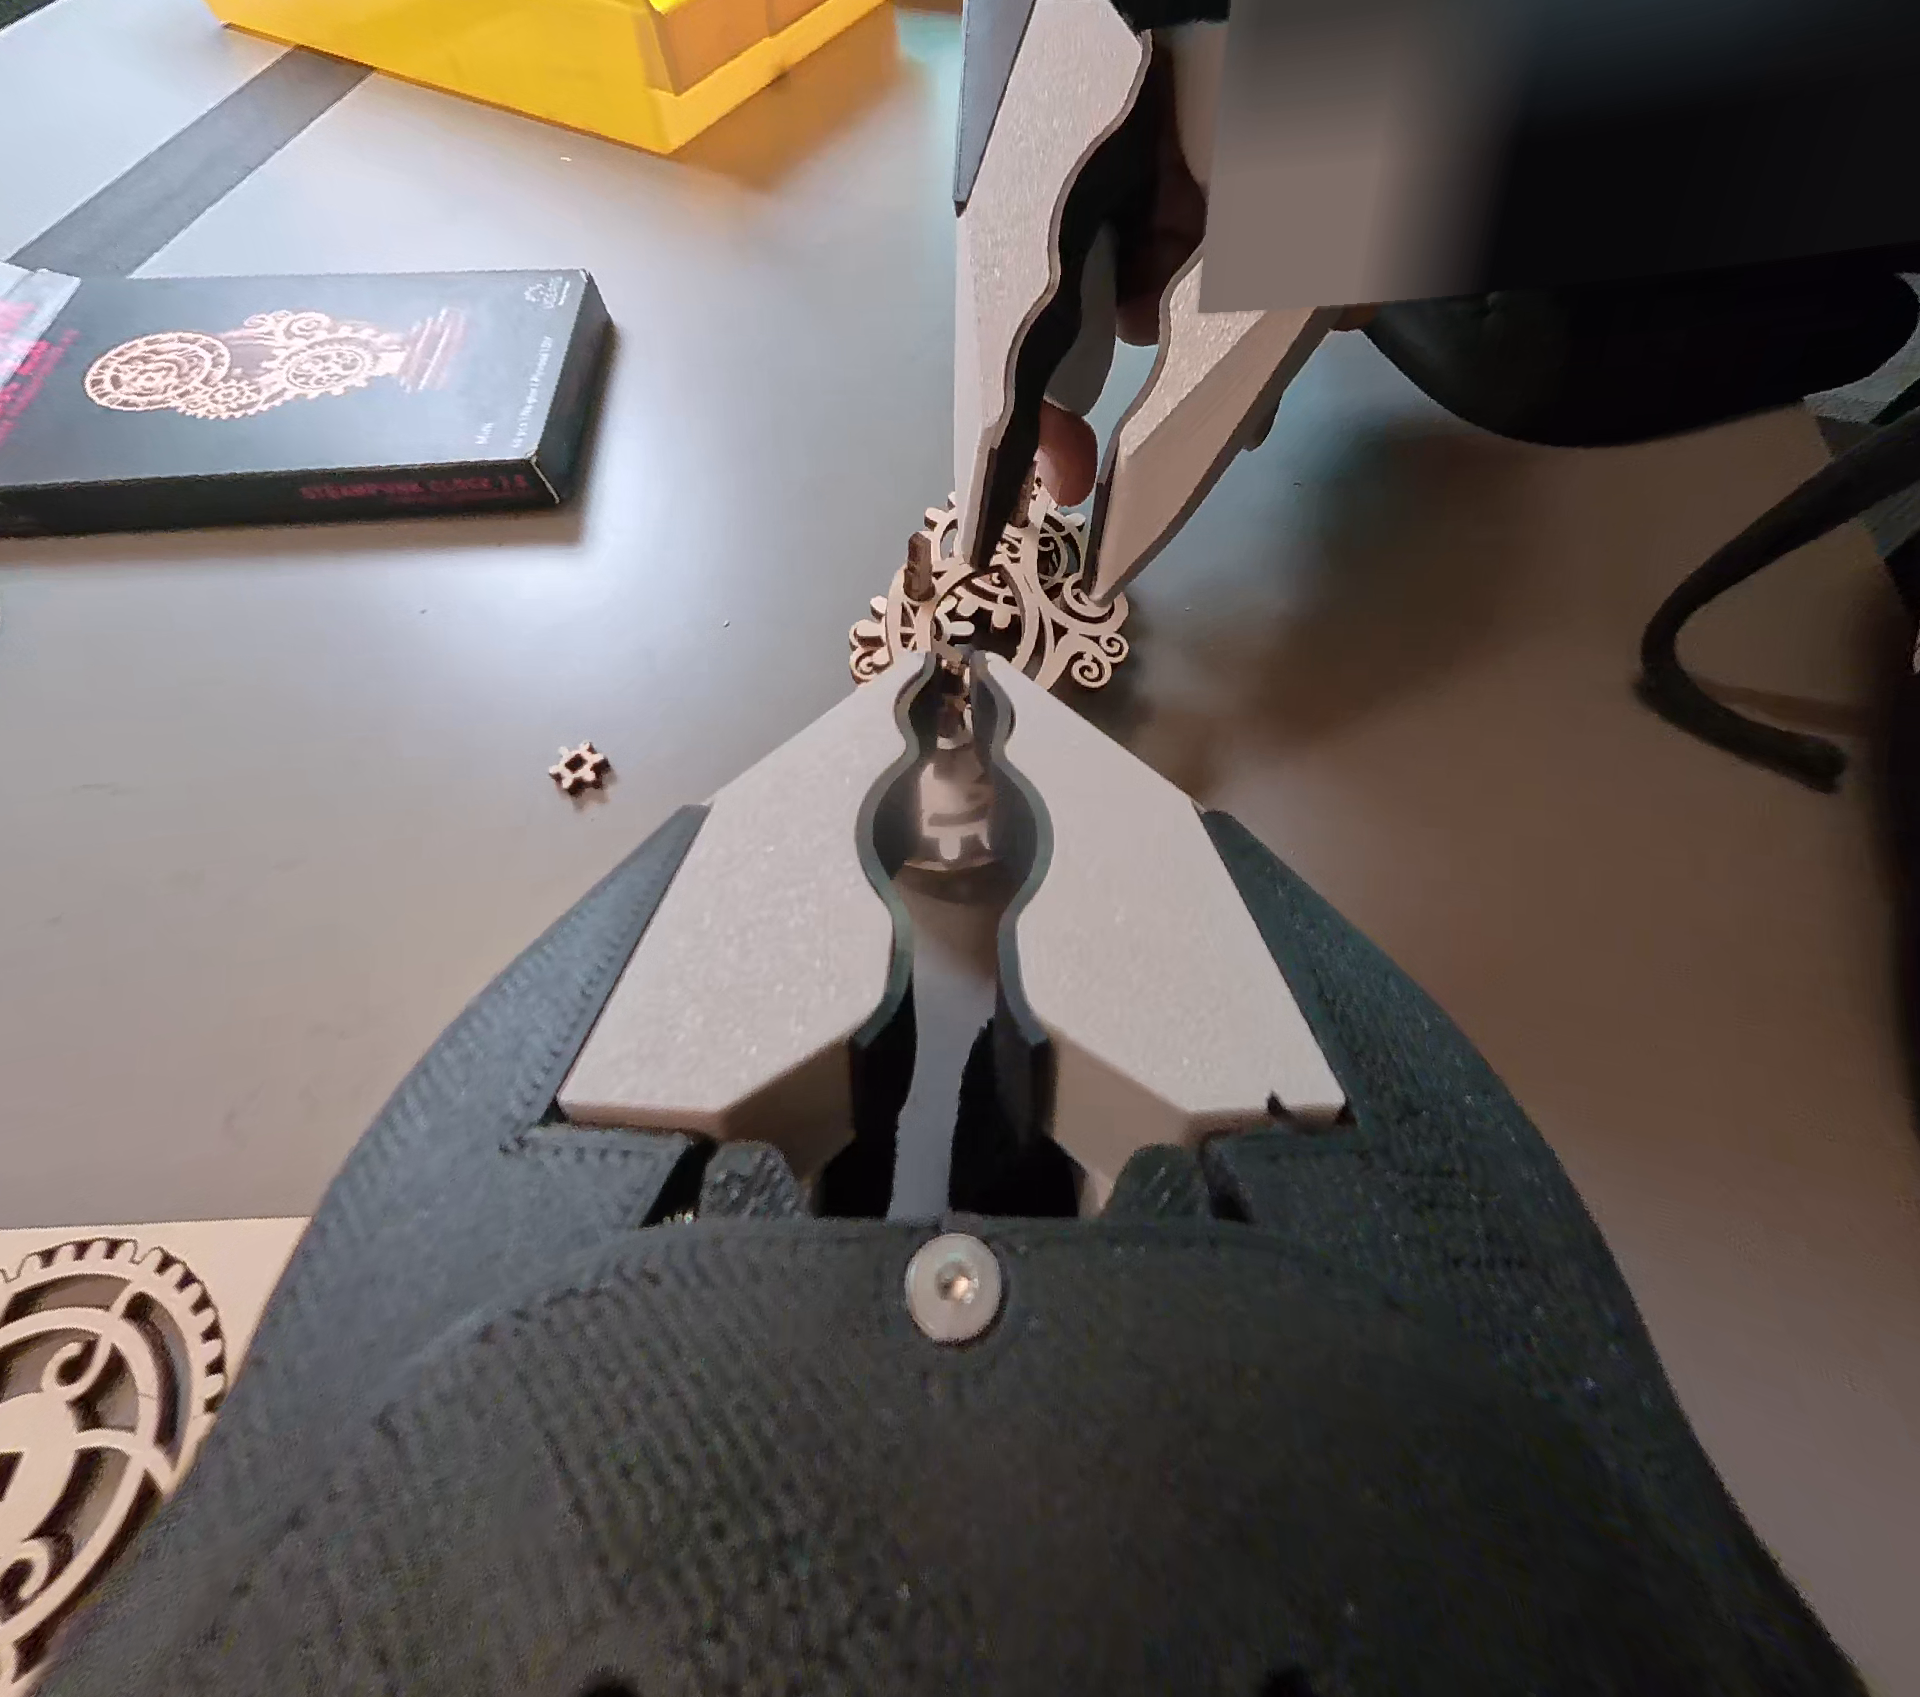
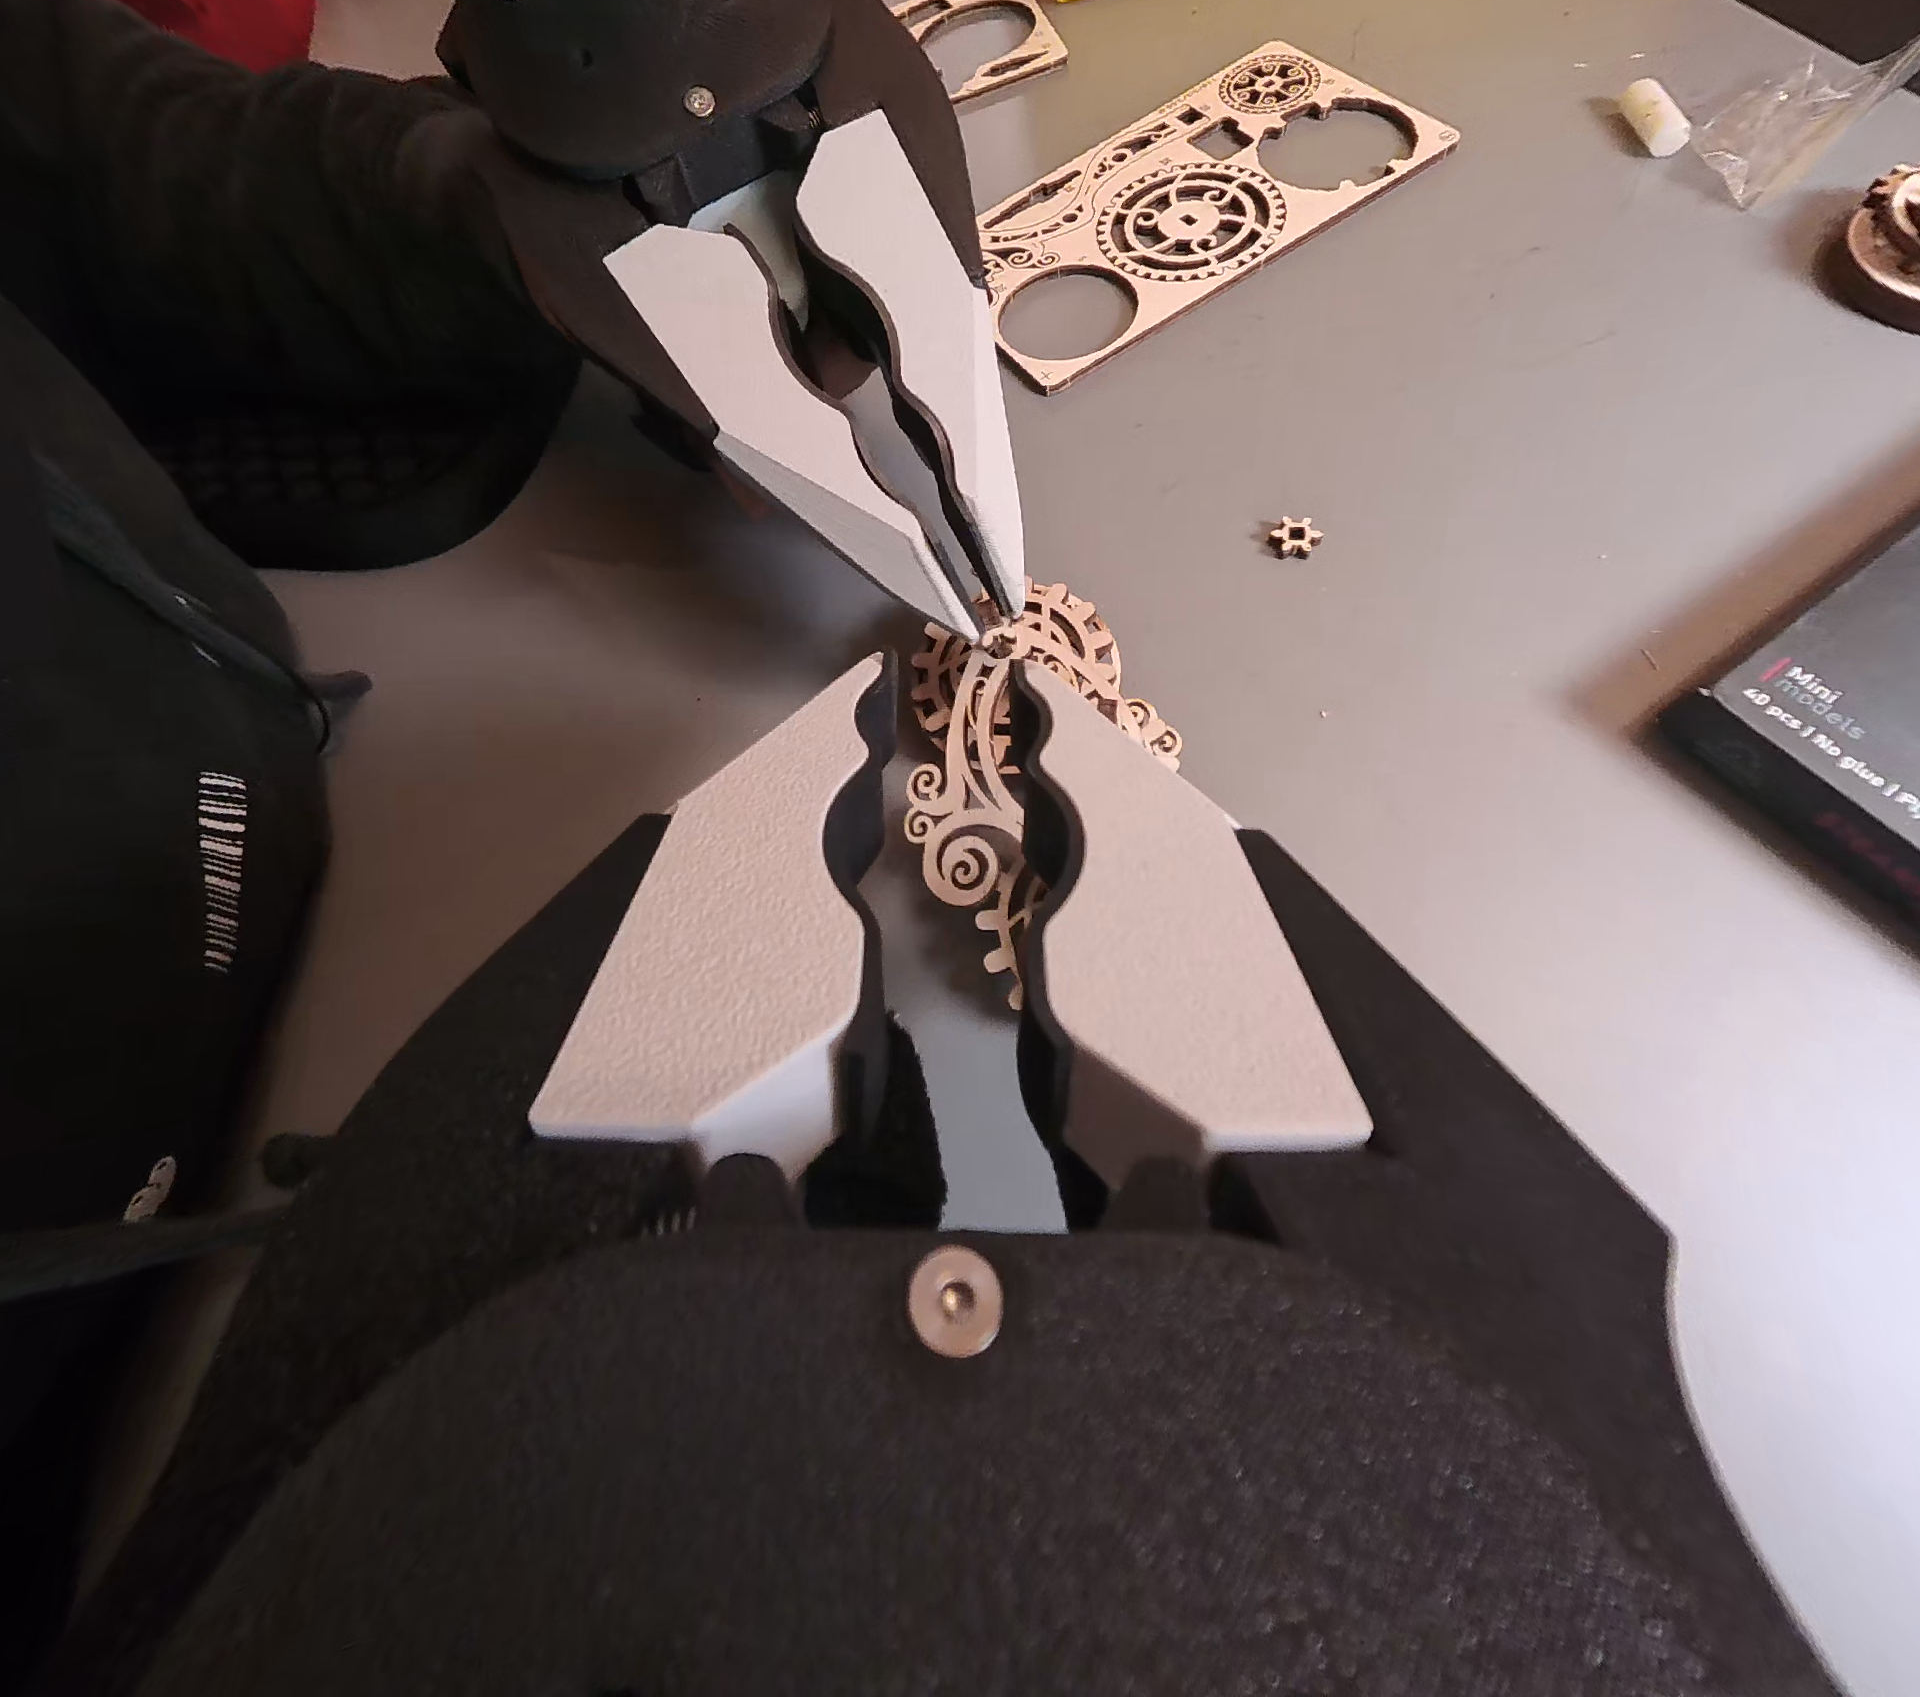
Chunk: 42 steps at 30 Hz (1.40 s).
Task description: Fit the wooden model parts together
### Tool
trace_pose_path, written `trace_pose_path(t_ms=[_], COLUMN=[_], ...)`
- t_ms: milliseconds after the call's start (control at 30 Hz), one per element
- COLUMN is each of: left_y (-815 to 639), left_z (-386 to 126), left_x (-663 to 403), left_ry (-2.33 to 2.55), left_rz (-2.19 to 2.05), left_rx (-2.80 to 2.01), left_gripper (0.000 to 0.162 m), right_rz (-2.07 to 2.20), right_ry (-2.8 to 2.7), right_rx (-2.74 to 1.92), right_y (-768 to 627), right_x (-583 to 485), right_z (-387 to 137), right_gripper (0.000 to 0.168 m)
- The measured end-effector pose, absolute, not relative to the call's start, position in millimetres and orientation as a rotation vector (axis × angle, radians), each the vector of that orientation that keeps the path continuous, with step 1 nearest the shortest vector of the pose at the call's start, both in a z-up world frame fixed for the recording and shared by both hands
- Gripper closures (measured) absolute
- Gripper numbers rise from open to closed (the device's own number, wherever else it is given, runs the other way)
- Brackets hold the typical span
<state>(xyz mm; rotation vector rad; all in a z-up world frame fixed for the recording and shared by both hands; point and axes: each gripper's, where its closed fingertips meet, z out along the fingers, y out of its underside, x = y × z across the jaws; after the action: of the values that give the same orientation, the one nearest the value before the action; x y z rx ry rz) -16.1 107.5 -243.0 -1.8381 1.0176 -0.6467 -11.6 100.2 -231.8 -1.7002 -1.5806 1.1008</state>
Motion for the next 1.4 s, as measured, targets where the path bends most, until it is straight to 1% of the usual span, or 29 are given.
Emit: trace_pose_path(t_ms=[467, 633, 667, 733, 800, 1033, 1233, 1400], left_y=[106.6, 110.5, 111.2, 111.6, 111.3, 99.8, 93.3, 96.3], left_z=[-243.5, -242.4, -241.8, -237.4, -230.3, -245.0, -265.5, -263.0], left_x=[-15.4, -18.3, -19.3, -20.5, -22.1, -31.4, -42.4, -47.8], left_ry=[1.016, 0.947, 0.931, 0.894, 0.868, 1.01, 1.098, 1.085], left_rz=[-0.682, -0.726, -0.738, -0.781, -0.821, -0.741, -0.65, -0.606], left_rx=[-1.864, -1.876, -1.876, -1.87, -1.851, -1.913, -2.0, -1.995], left_gripper=[0.159, 0.158, 0.156, 0.139, 0.133, 0.123, 0.115, 0.118], right_rz=[1.113, 1.126, 1.125, 1.126, 1.139, 1.112, 0.765, 0.564], right_ry=[-1.563, -1.531, -1.526, -1.51, -1.487, -1.545, -1.776, -1.919], right_rx=[-1.694, -1.685, -1.683, -1.682, -1.686, -1.625, -1.538, -1.618], right_y=[101.1, 104.5, 105.9, 109.6, 113.5, 109.0, 102.7, 90.1], right_x=[-10.7, -9.6, -9.1, -7.3, -5.2, -7.8, -15.6, -13.2], right_z=[-229.5, -225.4, -224.8, -223.5, -221.6, -221.0, -233.2, -248.1], right_gripper=[0.149, 0.149, 0.148, 0.148, 0.148, 0.147, 0.147, 0.146])
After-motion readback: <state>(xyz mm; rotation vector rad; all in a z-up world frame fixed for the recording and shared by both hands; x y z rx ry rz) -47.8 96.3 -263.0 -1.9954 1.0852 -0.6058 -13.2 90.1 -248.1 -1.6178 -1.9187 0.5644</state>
